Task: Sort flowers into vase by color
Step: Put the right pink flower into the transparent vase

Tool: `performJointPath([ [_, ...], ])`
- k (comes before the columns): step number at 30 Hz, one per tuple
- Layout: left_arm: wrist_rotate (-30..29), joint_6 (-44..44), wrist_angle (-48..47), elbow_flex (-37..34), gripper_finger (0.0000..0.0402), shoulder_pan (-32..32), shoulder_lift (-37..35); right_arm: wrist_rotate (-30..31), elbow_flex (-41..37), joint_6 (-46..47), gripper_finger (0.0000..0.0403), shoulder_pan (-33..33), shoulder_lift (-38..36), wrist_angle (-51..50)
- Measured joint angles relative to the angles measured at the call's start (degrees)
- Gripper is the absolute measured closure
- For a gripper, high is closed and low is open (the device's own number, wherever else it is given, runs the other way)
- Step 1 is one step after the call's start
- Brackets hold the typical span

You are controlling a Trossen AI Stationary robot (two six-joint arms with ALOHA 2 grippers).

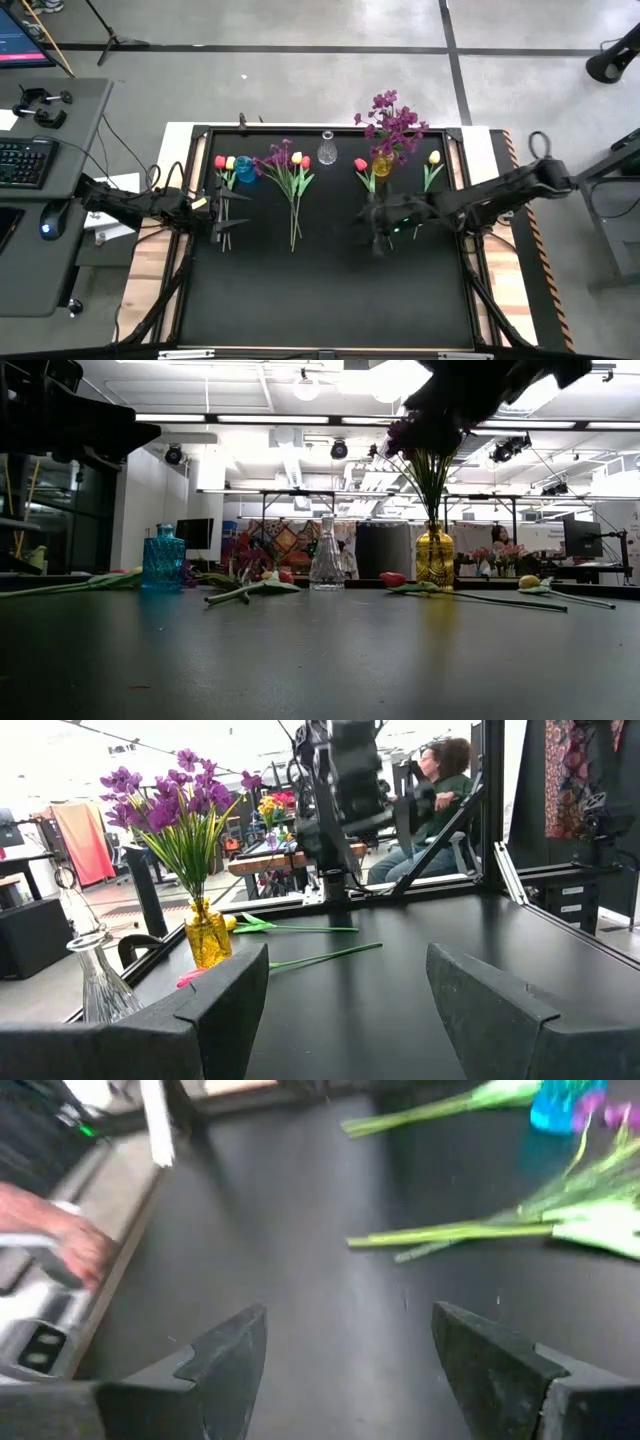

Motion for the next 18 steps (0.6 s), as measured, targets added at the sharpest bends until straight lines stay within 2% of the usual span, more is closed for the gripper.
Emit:
performJointPath([
  [7, 0.0, 0.0, 0.0, 0.0, 0.014, 0.0, 0.0, 5.2, 0.0, 5.6, 0.0132, -1.4, 8.1, -4.5],
  [9, 0.0, 0.0, 0.0, 0.0, 0.014, 0.0, 0.0, 9.7, 0.0, 9.2, 0.0132, -2.0, 8.6, -9.1],
  [12, 0.0, 0.0, 0.0, 0.0, 0.014, 0.0, 0.0, 20.6, 0.0, 18.5, 0.0132, -3.3, 8.6, -17.6],
  [14, 0.0, 0.0, 0.0, 0.0, 0.014, 0.0, 0.0, 25.5, 0.0, 24.4, 0.0132, -4.5, 8.6, -23.1],
  [18, 0.0, 0.0, 0.0, 0.0, 0.014, 0.0, 0.0, 26.4, 0.0, 30.0, 0.0132, -6.9, 9.9, -27.0],
])
